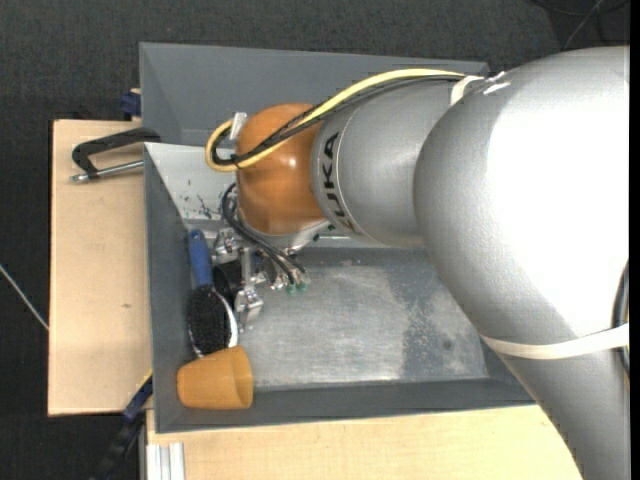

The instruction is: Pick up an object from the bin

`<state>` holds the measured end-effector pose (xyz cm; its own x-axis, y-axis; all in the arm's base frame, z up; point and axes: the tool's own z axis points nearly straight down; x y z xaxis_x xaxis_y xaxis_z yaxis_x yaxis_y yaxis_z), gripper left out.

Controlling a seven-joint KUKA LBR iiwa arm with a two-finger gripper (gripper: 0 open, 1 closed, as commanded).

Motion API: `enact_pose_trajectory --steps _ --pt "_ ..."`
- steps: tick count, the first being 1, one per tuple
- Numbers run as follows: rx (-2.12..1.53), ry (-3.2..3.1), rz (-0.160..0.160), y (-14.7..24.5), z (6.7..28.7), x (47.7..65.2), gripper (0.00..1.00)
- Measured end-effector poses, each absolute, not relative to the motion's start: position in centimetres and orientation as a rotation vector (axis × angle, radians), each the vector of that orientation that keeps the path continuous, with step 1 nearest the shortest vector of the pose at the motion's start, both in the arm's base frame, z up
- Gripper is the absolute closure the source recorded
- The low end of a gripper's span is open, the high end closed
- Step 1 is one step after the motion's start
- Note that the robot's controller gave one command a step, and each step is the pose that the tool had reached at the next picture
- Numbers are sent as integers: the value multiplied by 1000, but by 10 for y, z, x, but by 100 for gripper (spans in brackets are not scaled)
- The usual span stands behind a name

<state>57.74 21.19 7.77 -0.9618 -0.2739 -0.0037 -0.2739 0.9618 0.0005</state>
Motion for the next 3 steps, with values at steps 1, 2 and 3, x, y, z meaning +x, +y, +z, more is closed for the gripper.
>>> enact_pose_trajectory --steps 1,2,3 --pt "-646 3057 1 165 250 604 100" --pt "-650 3065 1 165 245 603 0" --pt "-652 3066 2 166 245 602 100"
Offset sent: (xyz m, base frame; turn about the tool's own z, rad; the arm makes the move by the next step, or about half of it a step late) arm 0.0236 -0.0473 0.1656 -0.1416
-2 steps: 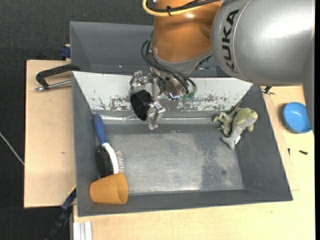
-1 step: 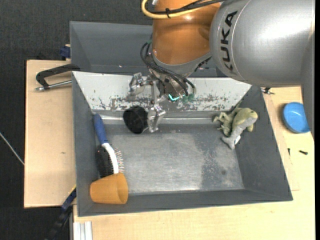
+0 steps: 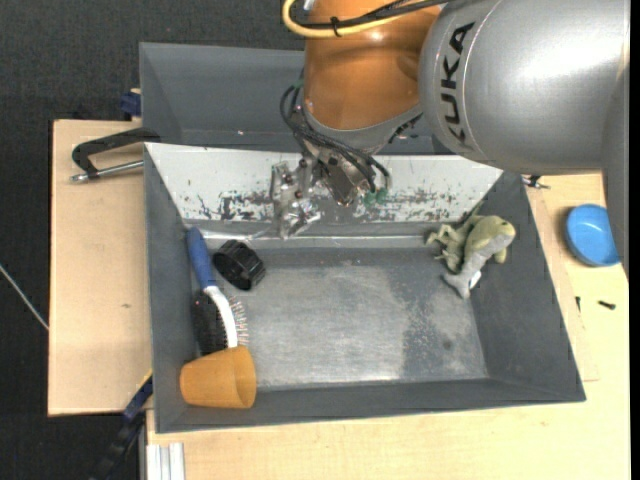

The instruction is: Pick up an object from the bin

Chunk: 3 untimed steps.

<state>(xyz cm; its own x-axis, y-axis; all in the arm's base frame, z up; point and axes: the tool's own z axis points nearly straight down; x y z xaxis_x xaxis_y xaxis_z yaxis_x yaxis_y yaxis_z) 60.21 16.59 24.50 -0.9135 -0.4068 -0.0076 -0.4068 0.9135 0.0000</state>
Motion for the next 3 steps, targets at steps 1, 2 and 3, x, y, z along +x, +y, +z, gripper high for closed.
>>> enact_pose_trajectory --steps 1,2,3 --pt "-652 3065 2 166 245 602 0" --pt "-583 3092 4 191 120 599 0" --pt "-818 3023 -9 216 88 605 0"
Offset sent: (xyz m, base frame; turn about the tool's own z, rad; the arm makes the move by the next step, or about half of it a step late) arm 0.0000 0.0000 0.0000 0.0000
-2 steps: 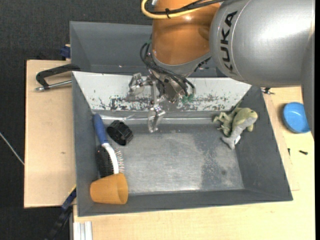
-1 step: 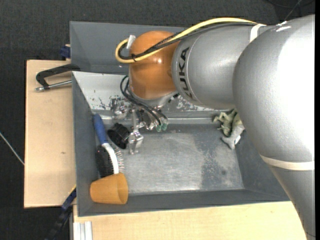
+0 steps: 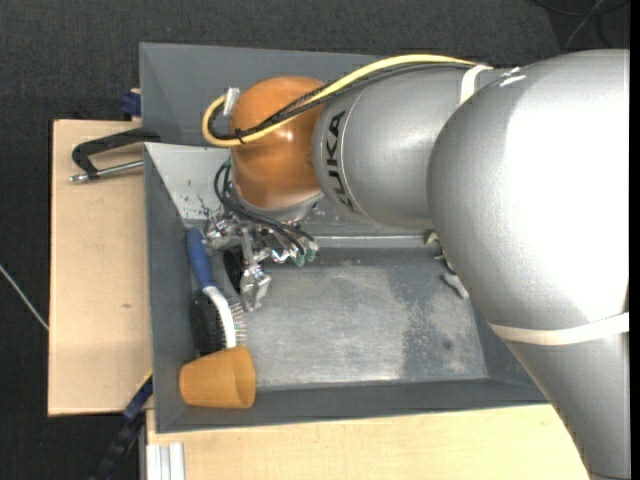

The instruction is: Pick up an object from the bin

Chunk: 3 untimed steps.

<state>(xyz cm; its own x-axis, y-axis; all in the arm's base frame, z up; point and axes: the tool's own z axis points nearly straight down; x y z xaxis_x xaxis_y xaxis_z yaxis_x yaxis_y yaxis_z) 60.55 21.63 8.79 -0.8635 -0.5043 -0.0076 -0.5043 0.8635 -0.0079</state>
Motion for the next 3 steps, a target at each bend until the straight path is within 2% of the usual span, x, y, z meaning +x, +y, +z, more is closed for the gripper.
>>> enact_pose_trajectory --steps 1,2,3 --pt "-708 3061 -3 126 78 584 0" --pt "-717 3056 1 131 79 584 100" --pt "-718 3056 2 131 79 584 0"
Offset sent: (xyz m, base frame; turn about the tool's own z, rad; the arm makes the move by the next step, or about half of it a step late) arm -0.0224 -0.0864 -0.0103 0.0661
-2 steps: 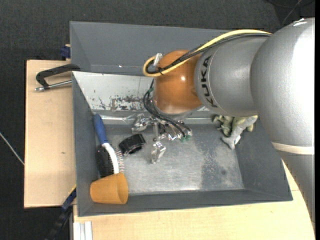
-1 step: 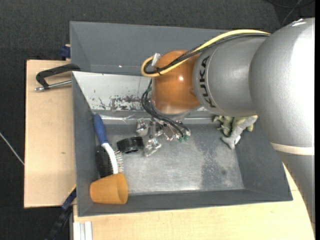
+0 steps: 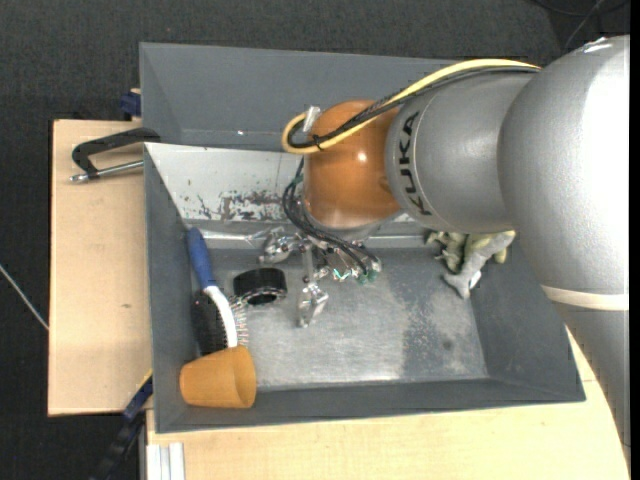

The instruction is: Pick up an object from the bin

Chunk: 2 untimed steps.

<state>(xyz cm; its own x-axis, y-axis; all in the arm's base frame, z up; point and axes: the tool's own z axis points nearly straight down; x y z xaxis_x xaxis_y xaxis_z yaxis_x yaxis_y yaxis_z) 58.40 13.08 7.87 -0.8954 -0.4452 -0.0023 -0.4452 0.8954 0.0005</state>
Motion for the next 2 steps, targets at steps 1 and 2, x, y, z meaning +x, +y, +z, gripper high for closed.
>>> enact_pose_trajectory --steps 1,2 --pt "-658 3061 7 193 107 601 0" --pt "-654 3064 5 190 106 601 100"
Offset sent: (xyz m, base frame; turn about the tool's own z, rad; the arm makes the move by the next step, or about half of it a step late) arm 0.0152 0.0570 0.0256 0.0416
